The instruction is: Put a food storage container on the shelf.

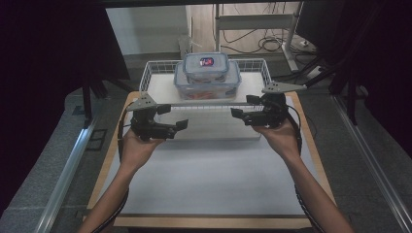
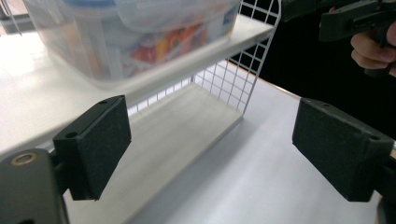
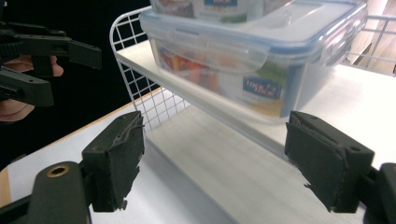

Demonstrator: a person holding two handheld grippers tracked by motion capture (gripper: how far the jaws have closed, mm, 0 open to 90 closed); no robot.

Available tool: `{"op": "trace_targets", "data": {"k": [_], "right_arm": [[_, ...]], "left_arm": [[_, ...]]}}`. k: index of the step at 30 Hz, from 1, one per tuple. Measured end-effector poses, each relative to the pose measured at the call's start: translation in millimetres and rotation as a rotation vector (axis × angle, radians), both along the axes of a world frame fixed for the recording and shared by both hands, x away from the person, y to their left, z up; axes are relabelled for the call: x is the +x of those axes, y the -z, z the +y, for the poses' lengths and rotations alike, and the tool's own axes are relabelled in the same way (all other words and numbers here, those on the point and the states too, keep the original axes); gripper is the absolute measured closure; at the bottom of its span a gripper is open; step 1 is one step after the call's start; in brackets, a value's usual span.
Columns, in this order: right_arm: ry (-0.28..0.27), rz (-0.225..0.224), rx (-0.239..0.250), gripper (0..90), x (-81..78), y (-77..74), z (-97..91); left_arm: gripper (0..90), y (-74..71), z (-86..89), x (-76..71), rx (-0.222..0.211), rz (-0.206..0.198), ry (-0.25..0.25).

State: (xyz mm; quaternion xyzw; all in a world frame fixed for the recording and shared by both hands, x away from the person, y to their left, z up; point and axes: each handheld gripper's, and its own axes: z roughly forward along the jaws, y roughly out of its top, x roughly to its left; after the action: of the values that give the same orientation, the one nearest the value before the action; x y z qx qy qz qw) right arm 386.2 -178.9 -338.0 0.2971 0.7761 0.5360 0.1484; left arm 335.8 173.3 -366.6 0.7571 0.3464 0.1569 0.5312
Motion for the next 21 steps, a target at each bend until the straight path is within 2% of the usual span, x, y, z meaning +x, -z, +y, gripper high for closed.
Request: {"op": "trace_targets", "data": {"k": [13,17,21], "right_arm": [[-0.010,-0.008,-0.038,10.6,-19.3,19.0,0.4],[-0.013,-0.020,-0.071,7.8,-26.1,27.9,3.6],[-0.023,-0.023,-0.097,6.0,-32.5,37.1,6.7]], "left_arm": [[6.3,20.9,-1.6,-20.8,0.037,-0.006,0.010],[5.5,29.2,-3.4,-26.3,0.061,-0.006,0.009],[4.8,38.9,-4.8,-31.2,0.063,0.001,0.011]]}}
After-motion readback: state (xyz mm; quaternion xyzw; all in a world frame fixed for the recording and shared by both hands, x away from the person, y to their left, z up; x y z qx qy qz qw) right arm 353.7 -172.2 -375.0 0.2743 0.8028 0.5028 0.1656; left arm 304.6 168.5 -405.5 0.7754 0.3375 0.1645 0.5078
